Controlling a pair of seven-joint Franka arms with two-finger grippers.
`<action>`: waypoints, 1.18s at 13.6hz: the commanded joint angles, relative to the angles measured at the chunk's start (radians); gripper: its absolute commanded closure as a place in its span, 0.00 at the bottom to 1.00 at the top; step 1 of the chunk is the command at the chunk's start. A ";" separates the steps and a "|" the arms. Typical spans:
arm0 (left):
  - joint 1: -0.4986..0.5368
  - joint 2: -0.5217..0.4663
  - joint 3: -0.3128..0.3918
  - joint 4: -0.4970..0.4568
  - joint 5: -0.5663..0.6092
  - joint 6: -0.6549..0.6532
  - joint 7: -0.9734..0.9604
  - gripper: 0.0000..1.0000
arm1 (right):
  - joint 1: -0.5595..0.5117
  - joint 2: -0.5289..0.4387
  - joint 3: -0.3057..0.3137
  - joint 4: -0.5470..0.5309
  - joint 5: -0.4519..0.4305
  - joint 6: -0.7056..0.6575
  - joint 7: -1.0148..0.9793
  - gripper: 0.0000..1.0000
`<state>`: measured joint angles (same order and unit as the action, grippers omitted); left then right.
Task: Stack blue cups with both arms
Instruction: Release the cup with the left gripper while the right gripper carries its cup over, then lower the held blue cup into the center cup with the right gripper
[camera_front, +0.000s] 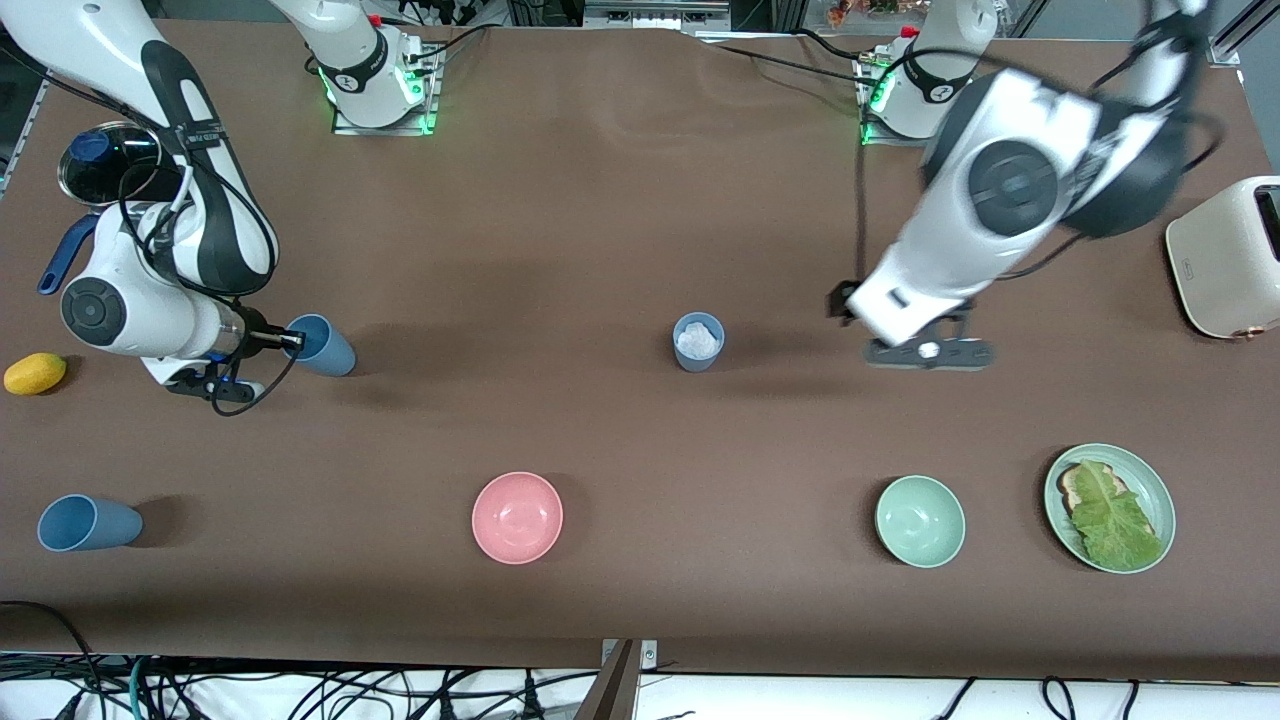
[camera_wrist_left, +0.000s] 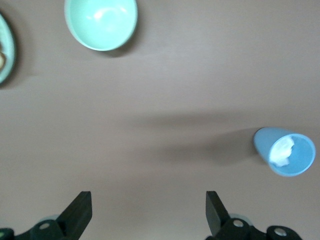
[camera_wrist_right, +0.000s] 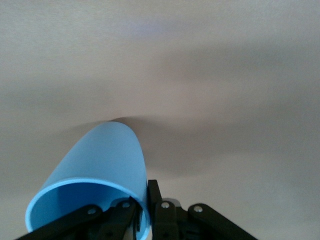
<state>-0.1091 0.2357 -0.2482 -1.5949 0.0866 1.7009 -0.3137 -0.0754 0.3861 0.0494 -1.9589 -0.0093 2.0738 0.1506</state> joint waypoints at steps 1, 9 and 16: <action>0.066 -0.126 0.012 -0.039 -0.019 -0.047 0.145 0.00 | 0.008 -0.001 0.099 0.128 0.005 -0.159 0.168 1.00; 0.098 -0.256 0.155 -0.116 -0.107 -0.073 0.346 0.00 | 0.261 0.011 0.213 0.305 0.005 -0.216 0.801 1.00; 0.085 -0.239 0.112 -0.076 -0.096 -0.116 0.239 0.00 | 0.563 0.219 0.213 0.624 0.020 -0.216 1.314 1.00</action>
<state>-0.0272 -0.0158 -0.1180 -1.7062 -0.0015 1.6207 -0.0437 0.4330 0.5048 0.2697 -1.4807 -0.0043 1.8840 1.3831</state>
